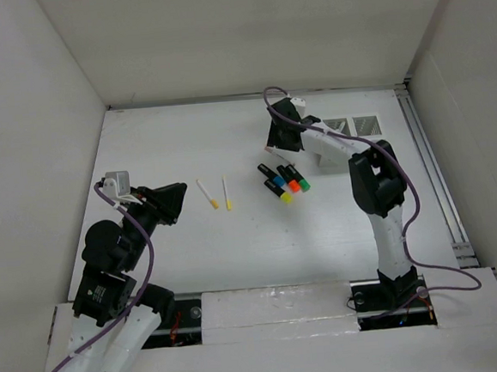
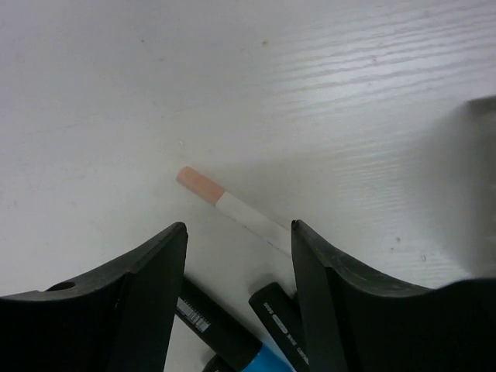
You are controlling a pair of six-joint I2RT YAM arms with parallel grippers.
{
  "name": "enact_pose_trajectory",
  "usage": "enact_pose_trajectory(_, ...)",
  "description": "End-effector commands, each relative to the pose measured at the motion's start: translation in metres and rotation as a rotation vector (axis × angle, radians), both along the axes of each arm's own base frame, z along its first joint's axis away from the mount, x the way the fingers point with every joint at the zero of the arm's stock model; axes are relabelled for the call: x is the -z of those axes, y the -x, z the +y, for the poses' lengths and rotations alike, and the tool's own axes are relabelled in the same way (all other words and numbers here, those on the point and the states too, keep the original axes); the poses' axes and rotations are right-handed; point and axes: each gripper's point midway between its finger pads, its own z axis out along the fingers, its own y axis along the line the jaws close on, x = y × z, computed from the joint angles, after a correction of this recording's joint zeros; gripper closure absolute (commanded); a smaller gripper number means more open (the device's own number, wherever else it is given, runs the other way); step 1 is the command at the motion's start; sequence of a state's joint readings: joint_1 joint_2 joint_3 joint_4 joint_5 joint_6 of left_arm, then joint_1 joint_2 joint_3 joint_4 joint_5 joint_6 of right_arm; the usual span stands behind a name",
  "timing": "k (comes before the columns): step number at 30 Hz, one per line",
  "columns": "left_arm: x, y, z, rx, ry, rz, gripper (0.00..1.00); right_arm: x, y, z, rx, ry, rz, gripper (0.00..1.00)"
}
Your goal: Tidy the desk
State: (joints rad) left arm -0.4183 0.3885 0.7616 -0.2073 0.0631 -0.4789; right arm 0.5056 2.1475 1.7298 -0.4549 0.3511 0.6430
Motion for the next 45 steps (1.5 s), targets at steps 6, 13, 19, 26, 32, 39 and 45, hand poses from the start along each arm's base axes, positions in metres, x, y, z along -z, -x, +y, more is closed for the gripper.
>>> enact_pose_trajectory(6, -0.020, 0.005, 0.000, 0.010, 0.016, -0.065, 0.83, 0.020, 0.002, 0.020, -0.161, 0.005, 0.064, 0.34)
enact_pose_trajectory(13, -0.019, 0.004, -0.001, 0.013, 0.016, -0.064, 0.84, 0.037, -0.004, 0.015, -0.140, 0.060, 0.101, 0.38)
enact_pose_trajectory(19, -0.019, 0.004, -0.001, 0.013, 0.014, -0.061, 0.83, 0.045, -0.010, 0.003, -0.087, 0.099, 0.124, 0.56)
enact_pose_trajectory(26, -0.020, 0.003, -0.001, 0.013, 0.016, -0.060, 0.83, 0.039, -0.012, -0.015, -0.029, 0.112, 0.117, 0.57)
enact_pose_trajectory(32, -0.019, 0.003, -0.002, 0.018, 0.015, -0.059, 0.83, 0.031, -0.019, -0.034, 0.043, 0.133, 0.092, 0.73)
enact_pose_trajectory(39, -0.018, 0.003, -0.002, 0.018, 0.014, -0.058, 0.83, 0.034, -0.021, -0.034, 0.044, 0.138, 0.095, 0.56)
enact_pose_trajectory(45, -0.019, 0.003, -0.002, 0.018, 0.015, -0.059, 0.83, 0.039, -0.022, -0.035, 0.036, 0.134, 0.116, 0.82)
